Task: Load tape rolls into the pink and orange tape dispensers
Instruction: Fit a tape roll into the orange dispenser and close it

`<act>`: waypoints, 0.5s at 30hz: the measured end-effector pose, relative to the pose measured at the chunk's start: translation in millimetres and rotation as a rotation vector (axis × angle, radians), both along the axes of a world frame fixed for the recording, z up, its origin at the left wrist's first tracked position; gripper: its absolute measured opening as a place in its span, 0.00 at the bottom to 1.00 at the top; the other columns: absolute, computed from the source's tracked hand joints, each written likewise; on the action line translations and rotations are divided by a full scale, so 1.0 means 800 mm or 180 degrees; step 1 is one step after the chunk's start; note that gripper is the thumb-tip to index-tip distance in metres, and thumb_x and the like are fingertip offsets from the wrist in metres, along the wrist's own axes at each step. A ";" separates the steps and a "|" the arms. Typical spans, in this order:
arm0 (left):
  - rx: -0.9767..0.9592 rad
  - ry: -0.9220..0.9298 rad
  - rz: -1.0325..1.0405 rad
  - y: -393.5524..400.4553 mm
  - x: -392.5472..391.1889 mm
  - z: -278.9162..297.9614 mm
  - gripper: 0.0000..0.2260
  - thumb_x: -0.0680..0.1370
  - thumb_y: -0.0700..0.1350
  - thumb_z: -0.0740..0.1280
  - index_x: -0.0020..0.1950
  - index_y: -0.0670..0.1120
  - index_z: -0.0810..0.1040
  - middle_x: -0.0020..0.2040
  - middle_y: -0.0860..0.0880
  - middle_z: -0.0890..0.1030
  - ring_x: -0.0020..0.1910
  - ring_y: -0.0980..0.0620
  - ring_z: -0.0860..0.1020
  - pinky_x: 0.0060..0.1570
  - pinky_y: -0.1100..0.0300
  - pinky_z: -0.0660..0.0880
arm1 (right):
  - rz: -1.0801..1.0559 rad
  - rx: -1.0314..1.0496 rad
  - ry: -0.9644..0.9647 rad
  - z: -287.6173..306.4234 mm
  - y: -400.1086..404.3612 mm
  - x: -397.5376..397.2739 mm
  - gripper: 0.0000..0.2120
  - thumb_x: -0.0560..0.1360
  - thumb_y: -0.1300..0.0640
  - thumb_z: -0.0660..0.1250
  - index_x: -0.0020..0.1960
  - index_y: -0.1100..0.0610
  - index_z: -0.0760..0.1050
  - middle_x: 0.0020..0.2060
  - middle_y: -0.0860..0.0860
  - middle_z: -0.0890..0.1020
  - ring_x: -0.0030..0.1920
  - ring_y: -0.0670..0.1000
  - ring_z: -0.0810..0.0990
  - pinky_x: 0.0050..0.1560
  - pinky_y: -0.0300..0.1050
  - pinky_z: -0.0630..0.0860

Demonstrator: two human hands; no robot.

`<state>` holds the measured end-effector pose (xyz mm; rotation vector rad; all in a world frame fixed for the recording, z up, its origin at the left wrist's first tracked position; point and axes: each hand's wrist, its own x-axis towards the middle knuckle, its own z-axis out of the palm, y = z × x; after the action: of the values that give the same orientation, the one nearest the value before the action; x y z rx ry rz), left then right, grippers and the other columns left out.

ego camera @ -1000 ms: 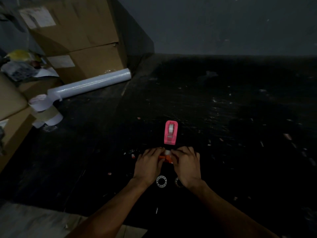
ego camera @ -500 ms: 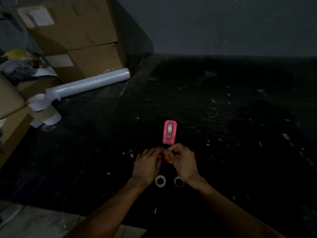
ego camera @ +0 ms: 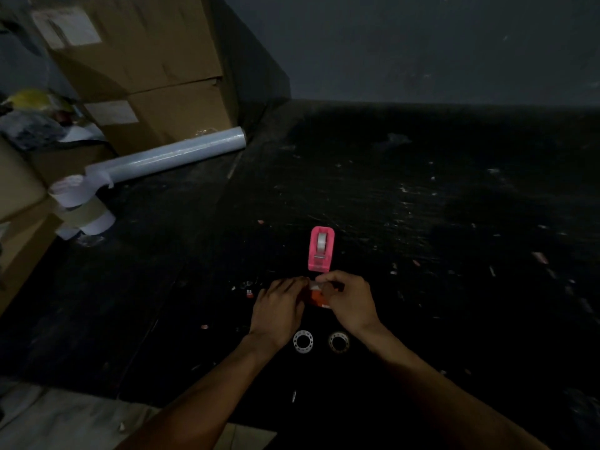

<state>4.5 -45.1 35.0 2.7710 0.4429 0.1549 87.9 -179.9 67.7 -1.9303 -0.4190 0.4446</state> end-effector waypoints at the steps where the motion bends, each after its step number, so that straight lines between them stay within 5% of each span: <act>1: 0.0004 0.0014 -0.0003 0.000 0.000 0.000 0.22 0.76 0.42 0.63 0.70 0.53 0.69 0.68 0.54 0.75 0.65 0.51 0.71 0.60 0.53 0.70 | -0.0007 0.0047 0.0090 0.001 -0.001 0.000 0.09 0.75 0.62 0.67 0.45 0.50 0.83 0.40 0.41 0.83 0.41 0.36 0.80 0.41 0.21 0.71; 7: -0.0046 -0.0064 0.0048 -0.002 0.000 0.001 0.19 0.77 0.45 0.63 0.69 0.53 0.71 0.68 0.55 0.75 0.65 0.51 0.72 0.59 0.52 0.70 | -0.0105 0.0180 0.0240 -0.002 -0.004 0.002 0.06 0.74 0.61 0.70 0.49 0.58 0.84 0.43 0.49 0.85 0.39 0.38 0.81 0.39 0.25 0.74; 10: -0.0061 -0.0100 0.0076 -0.001 0.000 0.001 0.18 0.78 0.49 0.63 0.68 0.54 0.71 0.67 0.56 0.75 0.65 0.52 0.72 0.59 0.53 0.70 | -0.0191 -0.0050 0.0102 -0.003 -0.011 0.011 0.08 0.75 0.64 0.67 0.50 0.56 0.82 0.44 0.47 0.83 0.47 0.44 0.81 0.47 0.34 0.76; 15: -0.0022 -0.0160 0.0059 0.001 -0.001 -0.002 0.18 0.78 0.50 0.64 0.68 0.55 0.72 0.66 0.56 0.76 0.64 0.52 0.73 0.58 0.52 0.70 | -0.0345 -0.0223 0.0072 -0.007 -0.036 0.036 0.09 0.73 0.65 0.68 0.49 0.53 0.78 0.40 0.43 0.79 0.46 0.47 0.80 0.44 0.39 0.74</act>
<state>4.1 -44.6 33.1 2.7501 0.4555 0.2264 116.9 -209.0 61.7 -2.0029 -0.2858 0.4147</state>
